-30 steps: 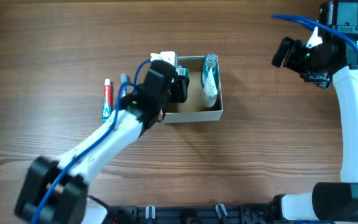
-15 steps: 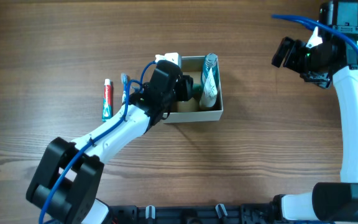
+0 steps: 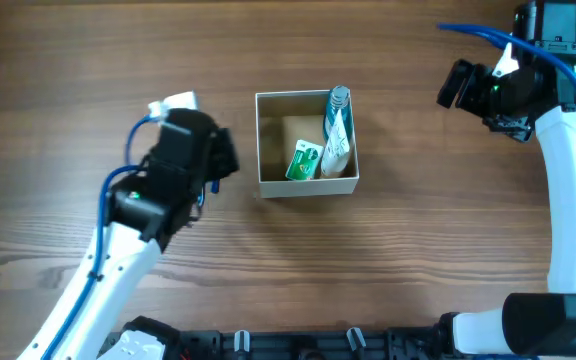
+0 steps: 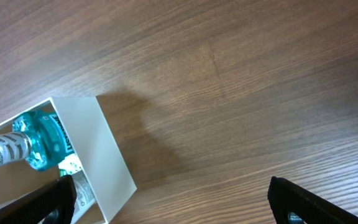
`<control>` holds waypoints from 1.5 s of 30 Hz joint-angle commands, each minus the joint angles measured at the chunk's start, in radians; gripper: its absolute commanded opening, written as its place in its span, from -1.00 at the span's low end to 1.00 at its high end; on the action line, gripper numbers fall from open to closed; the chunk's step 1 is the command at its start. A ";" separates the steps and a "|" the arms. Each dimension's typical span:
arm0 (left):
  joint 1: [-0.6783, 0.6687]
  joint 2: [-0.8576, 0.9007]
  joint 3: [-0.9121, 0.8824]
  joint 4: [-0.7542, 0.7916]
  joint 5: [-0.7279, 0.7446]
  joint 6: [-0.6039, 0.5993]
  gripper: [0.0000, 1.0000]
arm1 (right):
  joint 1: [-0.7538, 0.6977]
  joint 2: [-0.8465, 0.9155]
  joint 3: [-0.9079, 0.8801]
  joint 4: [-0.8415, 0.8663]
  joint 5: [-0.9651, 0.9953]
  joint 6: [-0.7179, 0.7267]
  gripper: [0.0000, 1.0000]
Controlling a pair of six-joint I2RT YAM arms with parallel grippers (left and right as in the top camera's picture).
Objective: Pack container
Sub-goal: 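Grasp the Colgate toothpaste tube with the left gripper, then place the toothpaste tube into the box's left side and release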
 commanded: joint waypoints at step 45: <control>0.113 0.112 0.040 0.210 0.331 0.310 -0.79 | -0.002 0.006 -0.001 0.003 -0.012 0.003 0.99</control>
